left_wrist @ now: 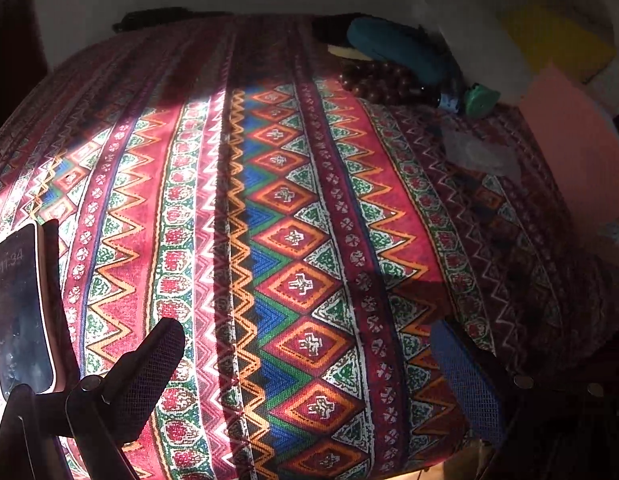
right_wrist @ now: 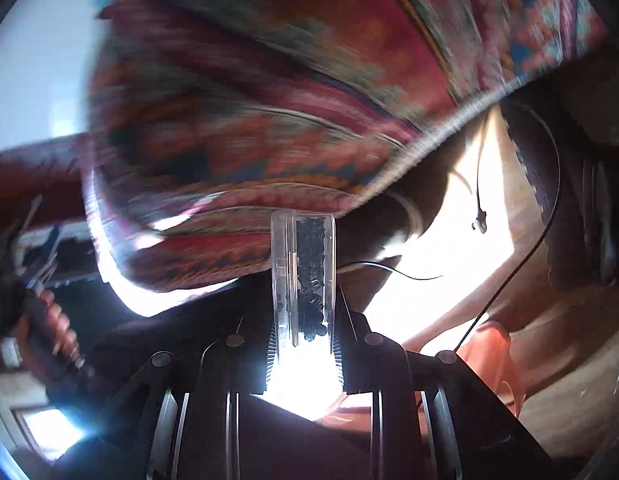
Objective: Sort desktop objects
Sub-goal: 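Reach under the bed with the right tool and grasp the narrow clear case, then drop the narrow clear case into the orange box with the right tool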
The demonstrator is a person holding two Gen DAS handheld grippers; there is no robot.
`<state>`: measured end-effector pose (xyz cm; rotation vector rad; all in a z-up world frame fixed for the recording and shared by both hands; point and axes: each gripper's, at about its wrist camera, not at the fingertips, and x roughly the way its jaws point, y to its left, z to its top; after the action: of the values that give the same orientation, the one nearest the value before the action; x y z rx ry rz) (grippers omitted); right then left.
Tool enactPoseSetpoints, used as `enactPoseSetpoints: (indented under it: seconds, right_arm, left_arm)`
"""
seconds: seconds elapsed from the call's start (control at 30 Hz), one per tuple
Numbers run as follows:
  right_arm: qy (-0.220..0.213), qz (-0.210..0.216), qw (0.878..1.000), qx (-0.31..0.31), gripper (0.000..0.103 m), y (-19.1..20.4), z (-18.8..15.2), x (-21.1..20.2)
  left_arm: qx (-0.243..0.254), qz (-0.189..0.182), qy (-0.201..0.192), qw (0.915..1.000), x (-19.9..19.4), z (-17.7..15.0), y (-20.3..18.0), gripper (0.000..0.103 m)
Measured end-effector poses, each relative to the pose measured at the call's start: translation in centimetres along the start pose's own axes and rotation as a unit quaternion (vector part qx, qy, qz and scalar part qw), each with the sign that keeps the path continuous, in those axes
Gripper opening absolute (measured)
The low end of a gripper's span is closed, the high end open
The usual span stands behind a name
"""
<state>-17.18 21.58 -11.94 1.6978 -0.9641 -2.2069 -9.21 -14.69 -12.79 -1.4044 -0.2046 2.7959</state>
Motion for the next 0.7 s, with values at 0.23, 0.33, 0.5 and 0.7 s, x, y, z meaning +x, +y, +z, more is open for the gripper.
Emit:
enactPoseSetpoints:
  seconds: [0.23,0.33,0.5,0.7]
  right_arm:
    - [-0.272,-0.013,0.941,-0.202,0.025,12.4,4.9,-22.4]
    - [-0.373,-0.022,0.887,-0.272,0.025,17.1,7.4,-30.9]
    - [-0.405,-0.083,0.880,-0.232,0.060,10.8,16.3,-22.4]
    - [-0.418,-0.059,0.878,-0.224,0.103,8.2,12.9,-17.6]
  left_arm:
    - [0.012,-0.025,-0.041,0.9988,-0.8,2.1,-3.2,0.101]
    - [0.026,-0.025,-0.062,0.9974,-0.8,3.1,-4.8,0.101]
    - [0.051,-0.008,-0.087,0.9949,0.0,4.5,-6.7,0.101]
    - [0.027,-0.025,-0.072,0.9967,3.0,6.5,-7.6,0.101]
